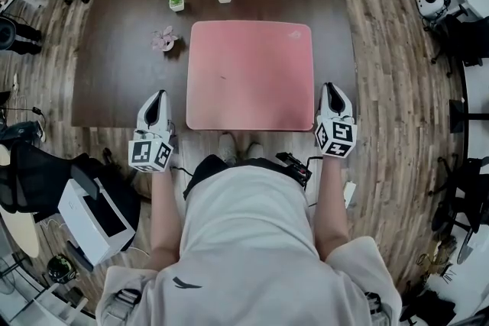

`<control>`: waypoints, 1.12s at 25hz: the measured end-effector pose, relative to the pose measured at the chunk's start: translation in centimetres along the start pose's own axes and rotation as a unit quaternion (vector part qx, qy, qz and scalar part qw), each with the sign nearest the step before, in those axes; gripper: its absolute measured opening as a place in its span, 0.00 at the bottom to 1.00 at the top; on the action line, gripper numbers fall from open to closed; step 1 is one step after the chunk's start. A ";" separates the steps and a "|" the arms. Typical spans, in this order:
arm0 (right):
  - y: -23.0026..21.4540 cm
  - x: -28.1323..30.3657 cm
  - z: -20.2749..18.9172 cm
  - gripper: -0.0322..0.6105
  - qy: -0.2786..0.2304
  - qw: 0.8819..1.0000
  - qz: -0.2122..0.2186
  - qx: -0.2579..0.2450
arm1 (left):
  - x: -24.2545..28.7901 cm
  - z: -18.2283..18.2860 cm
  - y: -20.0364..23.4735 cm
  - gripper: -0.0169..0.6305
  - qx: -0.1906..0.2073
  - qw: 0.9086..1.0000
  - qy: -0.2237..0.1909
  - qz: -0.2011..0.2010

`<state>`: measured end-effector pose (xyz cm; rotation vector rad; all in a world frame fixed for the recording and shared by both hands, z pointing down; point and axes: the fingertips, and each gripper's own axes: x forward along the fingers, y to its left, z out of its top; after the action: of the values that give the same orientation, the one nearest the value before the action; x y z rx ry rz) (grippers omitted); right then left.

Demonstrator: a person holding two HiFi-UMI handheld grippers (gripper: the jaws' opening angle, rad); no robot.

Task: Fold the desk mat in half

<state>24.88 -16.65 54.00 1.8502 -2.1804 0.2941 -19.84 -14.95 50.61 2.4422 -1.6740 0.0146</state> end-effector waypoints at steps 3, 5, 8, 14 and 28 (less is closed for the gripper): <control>0.4 0.9 -1.8 0.16 0.028 0.999 0.009 0.017 | -0.6 -0.2 0.4 0.03 0.000 1.000 0.002 0.004; 0.6 1.5 -3.1 0.19 0.049 0.998 0.014 0.020 | -1.0 -0.4 0.4 0.03 0.000 1.000 0.004 0.006; 1.0 2.6 -5.2 0.24 0.087 0.996 0.022 0.019 | -1.6 -0.3 0.6 0.03 0.005 1.000 0.007 0.007; 1.1 5.0 -9.2 0.38 0.180 0.983 0.037 0.022 | -2.7 -0.2 1.4 0.03 0.008 1.000 0.011 0.016; 1.1 7.9 -15.0 0.56 0.345 0.936 0.057 0.041 | -2.6 0.4 1.7 0.03 0.011 1.000 0.013 0.022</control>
<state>23.69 -19.06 70.75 1.3569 -1.7859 0.9161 -22.43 -13.21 50.21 2.4113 -1.7247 0.0705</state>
